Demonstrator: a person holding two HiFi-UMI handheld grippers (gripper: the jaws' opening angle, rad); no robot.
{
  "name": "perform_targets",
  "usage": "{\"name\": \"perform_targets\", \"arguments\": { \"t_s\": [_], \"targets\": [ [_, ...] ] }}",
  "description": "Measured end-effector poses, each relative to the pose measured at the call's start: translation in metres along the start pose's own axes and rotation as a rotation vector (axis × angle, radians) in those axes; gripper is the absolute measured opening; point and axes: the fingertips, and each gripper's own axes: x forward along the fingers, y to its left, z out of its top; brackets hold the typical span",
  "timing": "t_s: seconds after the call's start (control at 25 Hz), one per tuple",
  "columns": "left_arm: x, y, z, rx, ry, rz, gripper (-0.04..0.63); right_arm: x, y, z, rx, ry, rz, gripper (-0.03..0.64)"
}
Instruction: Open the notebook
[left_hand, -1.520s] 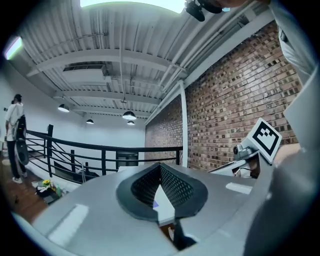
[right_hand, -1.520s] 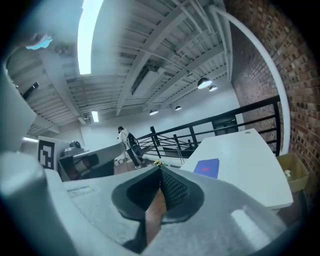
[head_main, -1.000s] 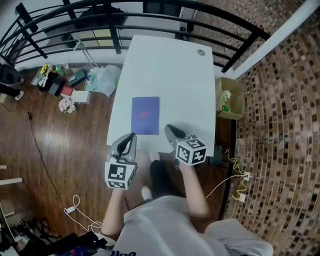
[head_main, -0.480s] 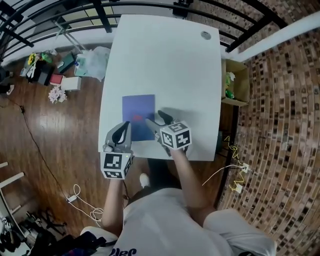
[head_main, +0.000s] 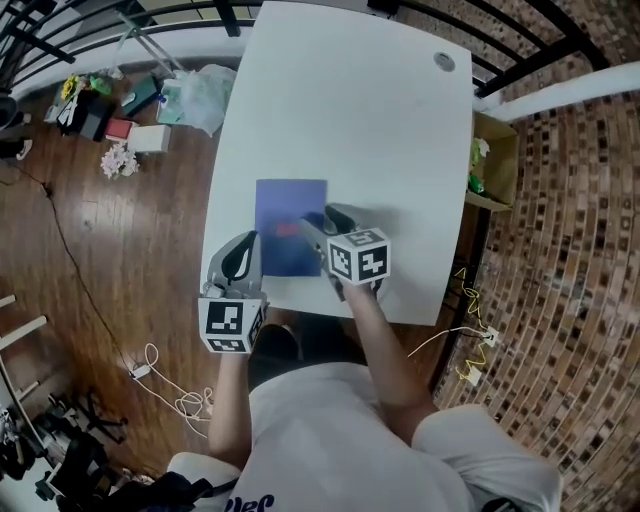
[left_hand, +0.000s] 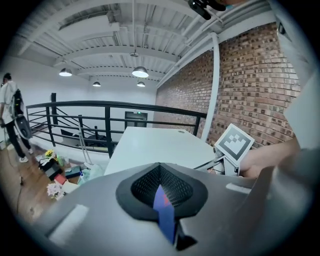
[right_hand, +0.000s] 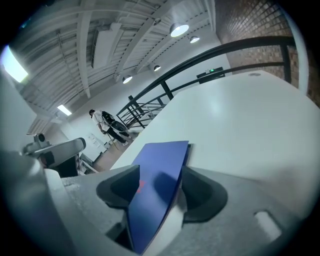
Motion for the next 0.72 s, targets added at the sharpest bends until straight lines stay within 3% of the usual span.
{"name": "perform_targets", "arguments": {
  "t_s": [0.16, 0.28, 0.52, 0.72],
  "targets": [
    [-0.009, 0.009, -0.007, -0.025, -0.002, 0.007, 0.015, 0.001, 0.005, -0.009, 0.014, 0.026, -0.001, 0.252],
    [-0.015, 0.016, -0.005, -0.036, -0.011, -0.001, 0.015, 0.0, 0.008, -0.009, 0.088, 0.006, 0.022, 0.252],
    [-0.039, 0.035, 0.009, -0.02, -0.044, -0.028, 0.015, -0.022, 0.026, 0.026, 0.307, -0.194, 0.134, 0.244],
    [-0.067, 0.065, 0.017, -0.025, -0.088, -0.01, 0.015, -0.037, 0.086, 0.061, 0.239, -0.276, 0.241, 0.221]
  ]
}}
